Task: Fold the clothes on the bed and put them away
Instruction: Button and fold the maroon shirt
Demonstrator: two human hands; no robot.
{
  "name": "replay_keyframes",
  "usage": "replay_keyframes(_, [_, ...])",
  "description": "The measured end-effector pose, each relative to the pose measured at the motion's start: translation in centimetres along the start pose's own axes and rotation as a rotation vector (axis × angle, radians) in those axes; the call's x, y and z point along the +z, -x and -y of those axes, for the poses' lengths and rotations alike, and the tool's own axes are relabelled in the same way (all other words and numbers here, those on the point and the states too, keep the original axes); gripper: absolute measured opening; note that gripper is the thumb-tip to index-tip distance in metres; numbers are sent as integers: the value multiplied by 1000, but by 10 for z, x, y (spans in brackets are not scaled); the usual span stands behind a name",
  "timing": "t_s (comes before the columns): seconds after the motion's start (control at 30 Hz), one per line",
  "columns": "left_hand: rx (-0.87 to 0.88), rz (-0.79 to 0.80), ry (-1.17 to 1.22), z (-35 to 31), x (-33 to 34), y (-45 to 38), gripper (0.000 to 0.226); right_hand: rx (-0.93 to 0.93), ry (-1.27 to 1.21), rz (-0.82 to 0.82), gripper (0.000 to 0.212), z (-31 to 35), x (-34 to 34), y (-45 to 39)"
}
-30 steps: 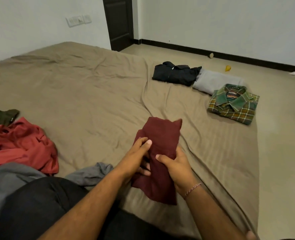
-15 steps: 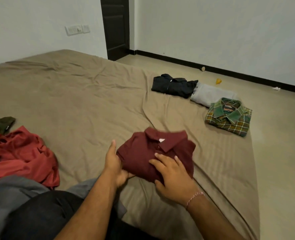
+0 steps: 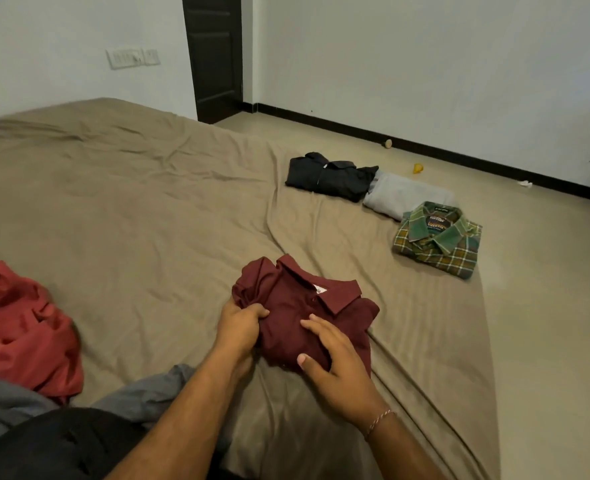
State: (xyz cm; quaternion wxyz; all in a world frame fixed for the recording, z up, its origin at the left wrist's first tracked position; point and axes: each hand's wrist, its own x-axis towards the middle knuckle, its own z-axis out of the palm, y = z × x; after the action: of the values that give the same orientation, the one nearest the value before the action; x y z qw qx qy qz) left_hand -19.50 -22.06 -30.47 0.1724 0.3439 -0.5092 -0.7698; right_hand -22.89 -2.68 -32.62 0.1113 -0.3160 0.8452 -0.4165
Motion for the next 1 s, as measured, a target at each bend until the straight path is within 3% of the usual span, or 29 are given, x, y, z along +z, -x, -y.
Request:
replay_keyframes(0.1, [59, 48, 88, -21, 37, -6, 46, 65, -356, -215, 30, 7, -14, -13])
replay_keyframes(0.2, [93, 120, 119, -47, 69, -17, 49, 264, -674, -345, 27, 4, -35, -37])
replay_keyframes(0.3, [117, 167, 178, -68, 92, -38, 48, 469, -915, -500, 62, -3, -55, -69])
replay_keyframes(0.33, [121, 174, 217, -74, 98, -47, 49, 485, -1075, -534, 63, -3, -64, -79])
replay_keyframes(0.43, [92, 190, 320, -85, 124, -91, 53, 573, -1399, -417, 35, -15, -98, -131])
replay_keyframes(0.53, [91, 225, 377, -97, 145, -133, 65, 534, -1440, -413, 35, -26, -123, -188])
replay_keyframes(0.67, [100, 272, 391, -114, 175, -191, 79, 329, -1347, -597, 43, -40, -151, -266])
replay_keyframes(0.8, [55, 203, 194, -100, 205, -267, 52, 381, -1169, -694, 42, -97, -149, -325])
replay_keyframes(0.87, [109, 59, -225, -75, 206, -293, 45, 535, -912, -711, 30, -134, -125, -327])
replay_keyframes(0.93, [279, -154, -748, -52, 200, -299, 70, 581, -562, -754, 45, -145, -102, -305])
replay_keyframes(1.0, [665, -303, -1024, -45, 203, -289, 89, 268, -146, -923, 68, -122, -97, -288])
